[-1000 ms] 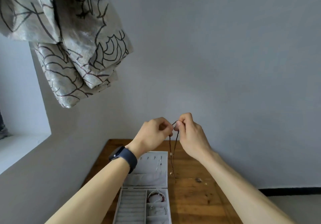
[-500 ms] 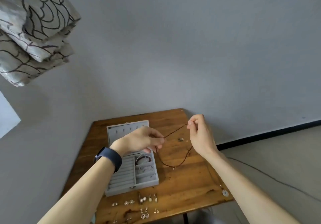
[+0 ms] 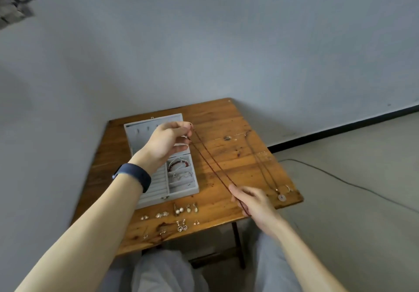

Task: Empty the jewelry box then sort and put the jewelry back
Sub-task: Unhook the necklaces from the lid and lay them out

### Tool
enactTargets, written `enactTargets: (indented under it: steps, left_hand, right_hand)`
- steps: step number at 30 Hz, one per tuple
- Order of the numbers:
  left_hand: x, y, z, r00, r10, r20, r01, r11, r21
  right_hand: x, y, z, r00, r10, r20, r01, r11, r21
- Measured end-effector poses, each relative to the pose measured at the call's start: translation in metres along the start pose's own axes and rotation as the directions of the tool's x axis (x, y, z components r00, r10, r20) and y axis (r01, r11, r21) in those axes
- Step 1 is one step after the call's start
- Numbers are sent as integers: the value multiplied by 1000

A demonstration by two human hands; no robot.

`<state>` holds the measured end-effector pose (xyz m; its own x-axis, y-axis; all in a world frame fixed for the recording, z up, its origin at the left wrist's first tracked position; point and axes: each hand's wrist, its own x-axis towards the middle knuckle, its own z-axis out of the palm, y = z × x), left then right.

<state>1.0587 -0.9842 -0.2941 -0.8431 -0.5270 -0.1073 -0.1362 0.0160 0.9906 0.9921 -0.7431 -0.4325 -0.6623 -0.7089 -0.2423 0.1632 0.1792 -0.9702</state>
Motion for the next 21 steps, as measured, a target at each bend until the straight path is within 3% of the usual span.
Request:
enactTargets:
  steps: [4, 10, 16, 21]
  left_hand:
    - [4, -19, 1, 997, -36, -75, 29, 996, -89]
    - [5, -44, 10, 978, -208, -9, 196, 935, -295]
    - [9, -50, 20, 935, -333, 123, 347, 930, -120]
    - [6, -60, 34, 844, -447, 296, 445, 892, 80]
  right_hand:
    - [-10, 22, 4, 996, 91, -18, -80, 939, 334]
    - [-23, 33, -7, 976, 191, -101, -79, 751, 655]
    - [-35, 53, -24, 951, 263, -163, -89, 737, 670]
    - [-38, 70, -32, 933, 298, -199, -73, 703, 708]
